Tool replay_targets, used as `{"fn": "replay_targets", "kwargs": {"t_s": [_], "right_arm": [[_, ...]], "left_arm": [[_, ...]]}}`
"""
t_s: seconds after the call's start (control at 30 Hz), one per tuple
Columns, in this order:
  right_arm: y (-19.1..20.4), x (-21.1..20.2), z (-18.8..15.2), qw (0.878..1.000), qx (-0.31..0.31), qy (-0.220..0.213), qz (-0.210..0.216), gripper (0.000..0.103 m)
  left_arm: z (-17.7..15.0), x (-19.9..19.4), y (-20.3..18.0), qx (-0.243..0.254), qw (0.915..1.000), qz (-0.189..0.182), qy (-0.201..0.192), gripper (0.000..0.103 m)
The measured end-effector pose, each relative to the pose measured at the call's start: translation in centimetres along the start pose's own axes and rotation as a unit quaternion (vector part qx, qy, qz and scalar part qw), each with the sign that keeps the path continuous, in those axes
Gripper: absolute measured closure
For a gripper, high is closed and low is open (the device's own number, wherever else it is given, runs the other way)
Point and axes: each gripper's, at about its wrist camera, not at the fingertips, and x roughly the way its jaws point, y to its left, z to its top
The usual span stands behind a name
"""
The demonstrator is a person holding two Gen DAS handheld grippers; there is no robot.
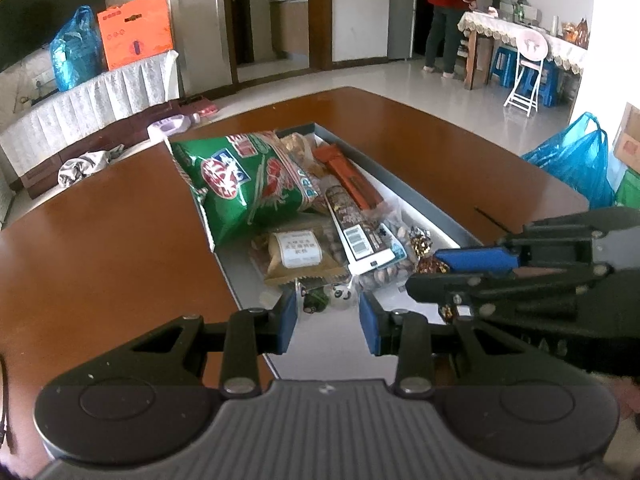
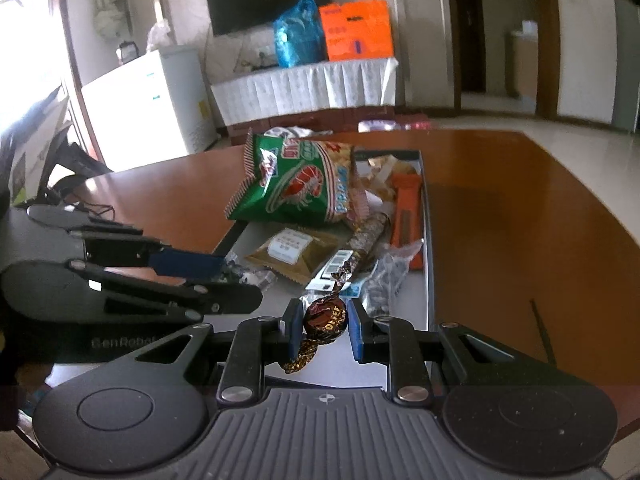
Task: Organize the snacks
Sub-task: 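Carry the panda candy and chocolate over the white box, then open both tools to drop the candies into the box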
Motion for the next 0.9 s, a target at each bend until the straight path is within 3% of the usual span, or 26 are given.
{"fn": "replay_targets", "kwargs": {"t_s": [0.47,0.9], "right_arm": [[-0.6,-0.1,0.0,1.000,0.023,0.004,0.015,0.076],[-0.2,-0.7,0.0,0.999,0.023,-0.029,0.023,0.076]], "left_arm": [[-0.4,1.6,-0.7,0.019,0.9996,-0.007,0.021,0.070],[-0.5,1.7,-0.9,0.021,0.9996,-0.005,0.019,0.070]]}}
